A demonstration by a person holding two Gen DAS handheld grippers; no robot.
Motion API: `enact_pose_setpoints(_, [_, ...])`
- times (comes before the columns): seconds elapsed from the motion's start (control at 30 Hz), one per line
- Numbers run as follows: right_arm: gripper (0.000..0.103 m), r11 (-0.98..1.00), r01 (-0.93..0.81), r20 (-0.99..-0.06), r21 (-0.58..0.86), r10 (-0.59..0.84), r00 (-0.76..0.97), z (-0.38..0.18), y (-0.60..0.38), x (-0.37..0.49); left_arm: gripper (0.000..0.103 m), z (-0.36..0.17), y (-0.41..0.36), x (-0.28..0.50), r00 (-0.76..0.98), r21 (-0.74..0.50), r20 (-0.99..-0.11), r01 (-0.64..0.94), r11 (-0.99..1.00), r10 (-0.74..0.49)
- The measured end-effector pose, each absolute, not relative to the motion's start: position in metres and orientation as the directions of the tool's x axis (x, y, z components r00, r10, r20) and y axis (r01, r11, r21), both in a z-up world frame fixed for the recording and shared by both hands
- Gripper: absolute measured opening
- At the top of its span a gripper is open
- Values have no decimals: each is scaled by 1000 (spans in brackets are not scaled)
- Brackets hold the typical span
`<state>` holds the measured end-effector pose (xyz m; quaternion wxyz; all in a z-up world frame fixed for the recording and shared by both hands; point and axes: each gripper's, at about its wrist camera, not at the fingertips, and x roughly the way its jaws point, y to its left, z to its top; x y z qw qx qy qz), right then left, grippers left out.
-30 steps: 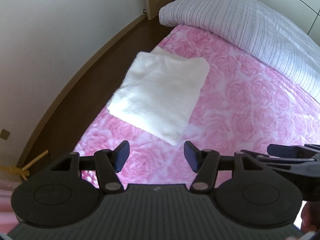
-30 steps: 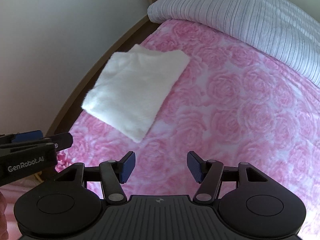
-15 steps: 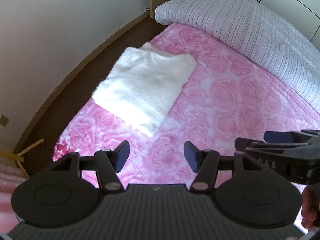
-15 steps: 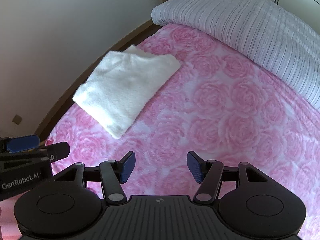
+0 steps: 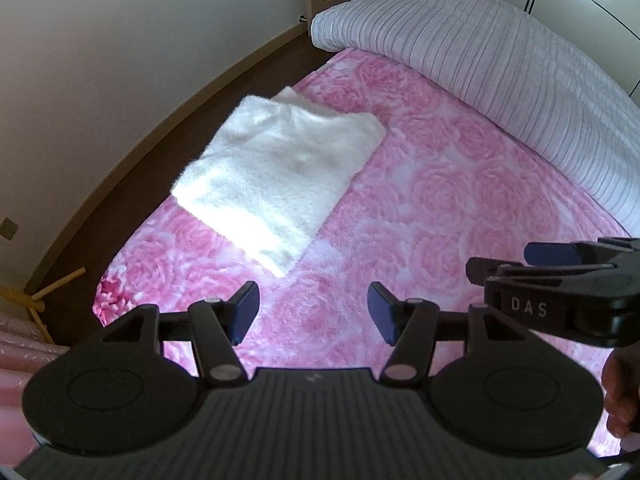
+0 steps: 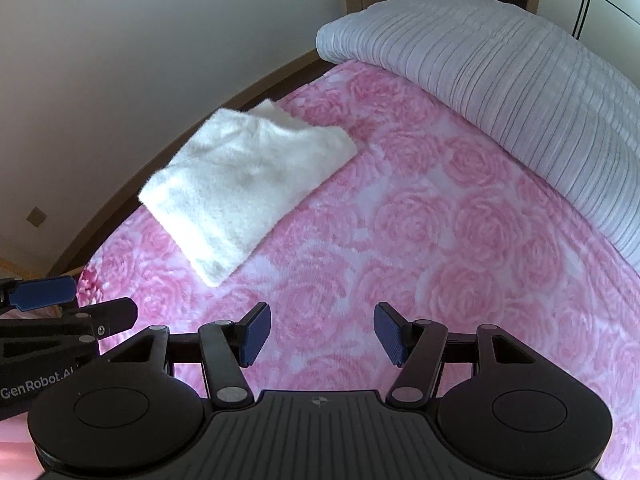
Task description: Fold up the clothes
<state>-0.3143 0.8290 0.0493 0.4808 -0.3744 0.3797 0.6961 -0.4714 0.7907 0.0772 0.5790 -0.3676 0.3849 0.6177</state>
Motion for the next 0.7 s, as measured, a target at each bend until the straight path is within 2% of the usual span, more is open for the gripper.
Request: enact_pose_setpoints(0.7, [61,-306,-932,-896,197,330,-297,18,886,-352,56,47,839,-526,-124,83,-915,-989,-121,384])
